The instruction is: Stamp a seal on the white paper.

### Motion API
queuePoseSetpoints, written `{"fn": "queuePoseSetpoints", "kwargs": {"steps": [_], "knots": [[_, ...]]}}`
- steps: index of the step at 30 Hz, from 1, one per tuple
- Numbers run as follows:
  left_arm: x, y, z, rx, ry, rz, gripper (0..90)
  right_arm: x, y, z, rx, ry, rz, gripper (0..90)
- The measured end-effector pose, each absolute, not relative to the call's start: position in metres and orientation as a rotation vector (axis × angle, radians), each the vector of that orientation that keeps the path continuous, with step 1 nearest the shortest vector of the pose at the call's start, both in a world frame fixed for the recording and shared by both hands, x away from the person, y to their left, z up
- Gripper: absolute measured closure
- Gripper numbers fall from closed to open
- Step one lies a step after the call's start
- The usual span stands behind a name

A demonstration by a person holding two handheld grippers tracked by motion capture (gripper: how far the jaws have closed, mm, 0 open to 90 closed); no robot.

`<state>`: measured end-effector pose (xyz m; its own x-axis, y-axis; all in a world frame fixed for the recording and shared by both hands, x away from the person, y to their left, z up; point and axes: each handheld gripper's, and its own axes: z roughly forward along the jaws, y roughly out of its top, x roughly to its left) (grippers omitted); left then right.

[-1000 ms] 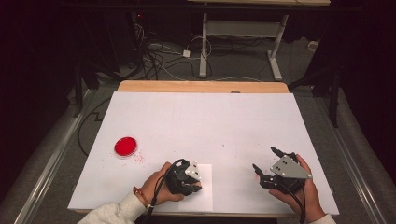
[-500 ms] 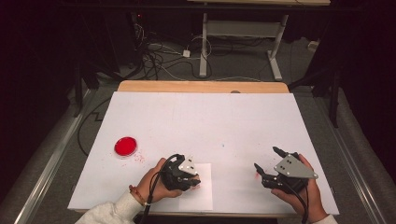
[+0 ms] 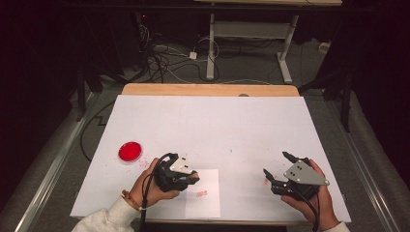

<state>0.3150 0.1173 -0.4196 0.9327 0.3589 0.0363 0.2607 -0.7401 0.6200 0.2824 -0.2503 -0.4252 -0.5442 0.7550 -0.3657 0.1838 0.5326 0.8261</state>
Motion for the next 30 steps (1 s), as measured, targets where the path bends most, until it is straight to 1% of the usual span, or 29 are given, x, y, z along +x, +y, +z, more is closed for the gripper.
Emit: {"fn": "queuePoseSetpoints", "kwargs": {"steps": [12, 19, 30], "knots": [[0.321, 0.133, -0.420, 2.422, 0.499, 0.262, 73.3, 0.288, -0.249, -0.426, 0.748, 2.043, 0.977, 22.0], [0.324, 0.140, -0.419, 2.428, 0.512, 0.282, 73.3, 0.287, -0.248, -0.426, 0.733, 2.047, 0.982, 21.7], [0.328, 0.155, -0.417, 2.393, 0.573, 0.320, 73.3, 0.289, -0.246, -0.426, 0.722, 2.059, 0.981, 21.6]]}}
